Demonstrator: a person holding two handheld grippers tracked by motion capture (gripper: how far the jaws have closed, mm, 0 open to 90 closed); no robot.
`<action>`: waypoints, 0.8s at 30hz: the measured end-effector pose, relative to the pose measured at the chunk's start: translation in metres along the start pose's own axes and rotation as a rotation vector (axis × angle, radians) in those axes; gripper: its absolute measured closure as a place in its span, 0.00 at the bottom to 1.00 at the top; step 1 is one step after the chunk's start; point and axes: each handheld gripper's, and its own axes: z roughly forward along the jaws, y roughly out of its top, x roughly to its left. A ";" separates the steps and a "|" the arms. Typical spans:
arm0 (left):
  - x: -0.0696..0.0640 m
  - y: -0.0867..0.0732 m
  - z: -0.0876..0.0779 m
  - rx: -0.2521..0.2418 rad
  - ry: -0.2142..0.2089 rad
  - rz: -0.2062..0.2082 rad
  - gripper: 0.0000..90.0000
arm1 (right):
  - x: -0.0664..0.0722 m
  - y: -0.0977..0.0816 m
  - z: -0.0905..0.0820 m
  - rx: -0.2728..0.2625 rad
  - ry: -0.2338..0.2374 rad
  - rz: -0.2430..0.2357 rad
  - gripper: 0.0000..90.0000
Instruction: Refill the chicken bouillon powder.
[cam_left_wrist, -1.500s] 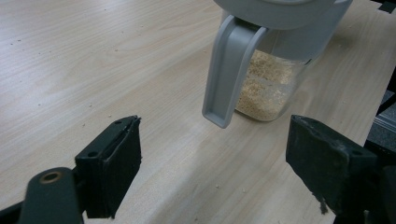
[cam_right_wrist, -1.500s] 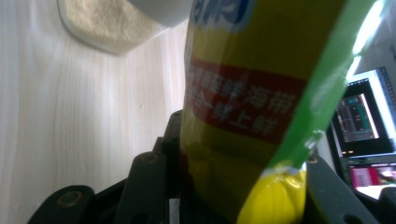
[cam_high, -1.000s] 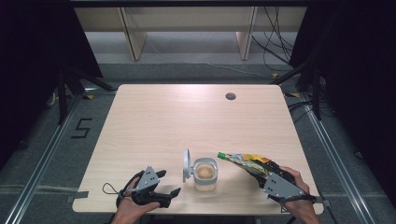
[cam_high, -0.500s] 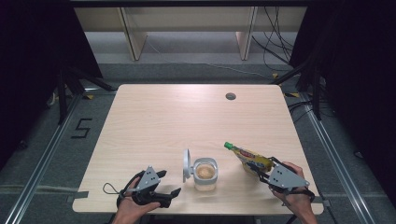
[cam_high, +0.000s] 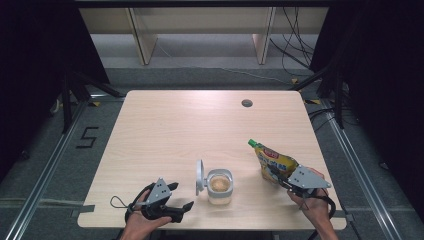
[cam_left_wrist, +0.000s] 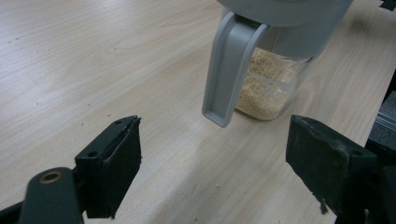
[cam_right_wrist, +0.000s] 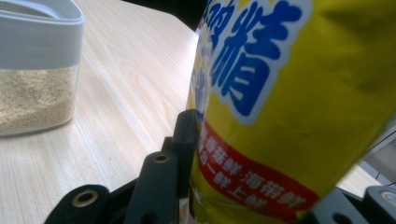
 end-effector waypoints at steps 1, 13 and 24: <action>0.000 0.000 0.000 0.002 0.003 0.000 0.20 | -0.001 0.000 0.001 -0.001 -0.005 0.003 0.78; 0.001 0.000 -0.001 0.003 0.003 0.000 0.20 | -0.012 -0.013 0.008 0.010 -0.057 0.109 0.79; -0.001 0.000 0.000 -0.008 -0.004 -0.011 0.20 | -0.015 -0.020 0.006 -0.014 -0.063 0.197 0.79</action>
